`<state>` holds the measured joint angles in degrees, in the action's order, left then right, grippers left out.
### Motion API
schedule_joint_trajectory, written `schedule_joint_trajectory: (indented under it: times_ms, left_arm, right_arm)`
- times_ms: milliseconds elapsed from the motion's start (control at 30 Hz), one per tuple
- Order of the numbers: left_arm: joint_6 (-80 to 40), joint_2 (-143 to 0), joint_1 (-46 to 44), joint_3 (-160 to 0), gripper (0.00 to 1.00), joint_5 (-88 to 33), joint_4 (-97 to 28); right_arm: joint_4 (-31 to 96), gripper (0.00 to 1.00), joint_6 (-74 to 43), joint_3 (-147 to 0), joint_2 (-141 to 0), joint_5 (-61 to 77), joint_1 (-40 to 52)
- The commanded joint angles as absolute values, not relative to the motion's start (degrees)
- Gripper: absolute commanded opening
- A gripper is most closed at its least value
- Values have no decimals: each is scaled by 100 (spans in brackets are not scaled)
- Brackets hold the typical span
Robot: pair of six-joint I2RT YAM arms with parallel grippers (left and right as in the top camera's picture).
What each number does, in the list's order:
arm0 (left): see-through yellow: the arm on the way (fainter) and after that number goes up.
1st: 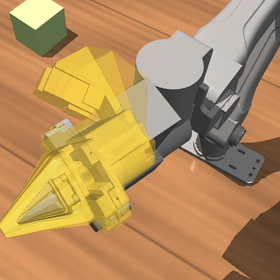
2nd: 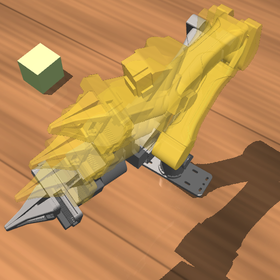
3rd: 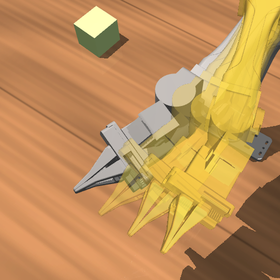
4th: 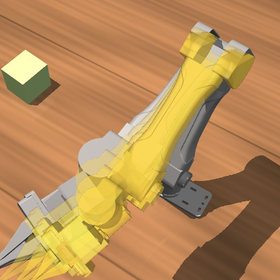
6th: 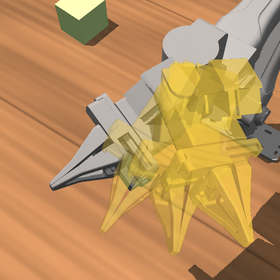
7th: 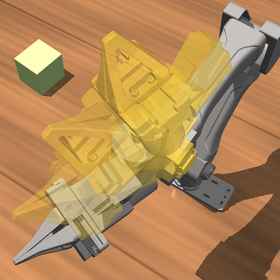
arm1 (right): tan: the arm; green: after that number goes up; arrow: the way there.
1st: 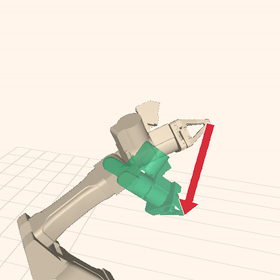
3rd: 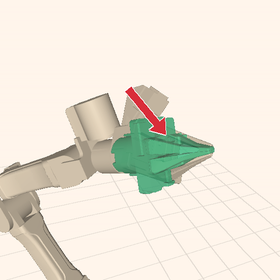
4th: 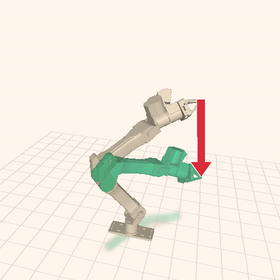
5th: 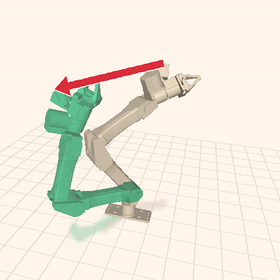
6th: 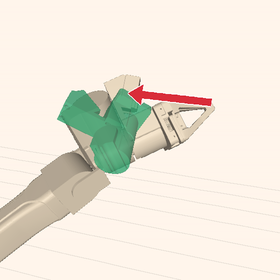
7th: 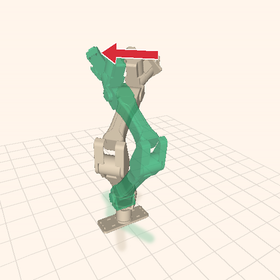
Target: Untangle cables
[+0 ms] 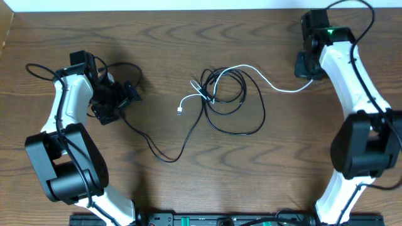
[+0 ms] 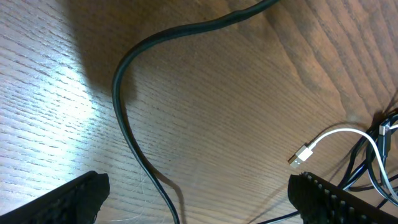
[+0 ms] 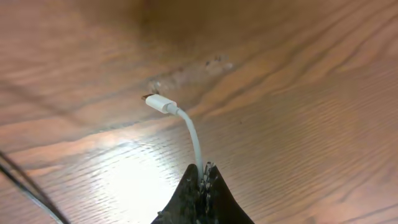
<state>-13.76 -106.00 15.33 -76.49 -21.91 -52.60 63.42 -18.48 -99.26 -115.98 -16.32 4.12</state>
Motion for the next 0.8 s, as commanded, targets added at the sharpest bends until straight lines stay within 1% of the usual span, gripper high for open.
schedule_joint_trajectory:
  times_ms: [0,200,400,500,567,633,667,700,733,767]
  left_arm:
    - [-1431,-10637,1557,-7638,98,-2139,-5282]
    - [-1431,-10637,1557,-7638,98,-2139,-5282]
    - [-1431,-10637,1557,-7638,98,-2139,-5282]
    - [-1431,-10637,1557,-7638,98,-2139,-5282]
    - [-1431,-10637,1557,-7638,98,-2139,-5282]
    - [-1431,-10637,1557,-7638,98,-2139,-5282]
    - [-1431,-10637,1557,-7638,98,-2139,-5282]
    - [-1431,-10637,1557,-7638,98,-2139,-5282]
    - [-1431,-10637,1557,-7638,98,-2139,-5282]
    - [-1431,-10637,1557,-7638,98,-2139,-5282]
  right_arm:
    - [6388,1,-1927,-9961,-11924,-1352,233]
    - [6361,1,-1927,-9959,-12339,-1382,-1]
    - [6292,1,-1933,-9953,-12575,-1398,-467]
    - [6254,1,-2202,-9898,-12615,-1323,-674]
    - [6237,4,-2346,-9832,-12615,-1264,-751]
    - [6200,18,-2377,-9765,-12617,-1194,-757]
    - [6189,29,-2379,-9747,-12617,-1144,-757]
    - [6173,43,-2377,-9736,-12617,-1105,-757]
    - [6152,54,-2377,-9730,-12617,-1076,-757]
    - [6128,60,-2375,-9730,-12617,-1076,-755]
